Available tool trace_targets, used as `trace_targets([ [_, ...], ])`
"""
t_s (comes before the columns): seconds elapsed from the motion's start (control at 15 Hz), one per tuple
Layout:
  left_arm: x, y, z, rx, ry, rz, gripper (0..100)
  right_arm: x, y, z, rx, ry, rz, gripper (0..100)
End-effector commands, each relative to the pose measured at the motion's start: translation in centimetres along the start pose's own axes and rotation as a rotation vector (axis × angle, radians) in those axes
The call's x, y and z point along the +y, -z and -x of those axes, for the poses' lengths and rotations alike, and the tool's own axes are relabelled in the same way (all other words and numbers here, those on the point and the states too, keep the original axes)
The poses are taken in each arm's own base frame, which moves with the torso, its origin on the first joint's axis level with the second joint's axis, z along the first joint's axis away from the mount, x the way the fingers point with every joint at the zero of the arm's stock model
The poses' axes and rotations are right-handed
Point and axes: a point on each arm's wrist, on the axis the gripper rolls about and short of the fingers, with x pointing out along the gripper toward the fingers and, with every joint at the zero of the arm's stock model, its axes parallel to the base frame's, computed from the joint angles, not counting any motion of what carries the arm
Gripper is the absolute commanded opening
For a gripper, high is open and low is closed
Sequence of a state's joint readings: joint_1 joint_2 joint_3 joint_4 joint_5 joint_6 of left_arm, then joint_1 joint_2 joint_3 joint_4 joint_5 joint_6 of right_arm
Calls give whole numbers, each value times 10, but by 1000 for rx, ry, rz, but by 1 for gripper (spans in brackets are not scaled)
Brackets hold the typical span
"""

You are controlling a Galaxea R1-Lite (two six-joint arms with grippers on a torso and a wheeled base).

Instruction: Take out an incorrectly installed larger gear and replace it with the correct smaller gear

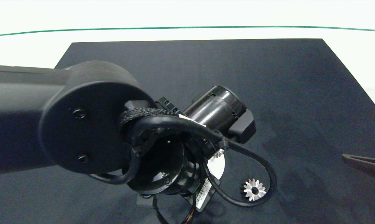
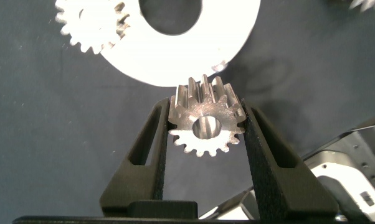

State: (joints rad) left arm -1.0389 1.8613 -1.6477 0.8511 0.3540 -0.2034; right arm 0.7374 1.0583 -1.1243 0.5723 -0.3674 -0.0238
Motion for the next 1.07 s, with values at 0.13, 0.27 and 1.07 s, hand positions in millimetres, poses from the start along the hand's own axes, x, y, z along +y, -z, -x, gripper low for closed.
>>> trace_targets([
  [0.13, -11, -7, -16, 27, -10, -11, 19, 0, 0, 0, 1, 2, 1, 100],
  [0.27, -13, -8, -20, 28, -10, -9, 19, 0, 0, 0, 1, 1, 2, 100],
  [1.07, -16, -14, -28, 24, -54, -6, 19, 0, 1, 2, -3, -1, 10, 100],
])
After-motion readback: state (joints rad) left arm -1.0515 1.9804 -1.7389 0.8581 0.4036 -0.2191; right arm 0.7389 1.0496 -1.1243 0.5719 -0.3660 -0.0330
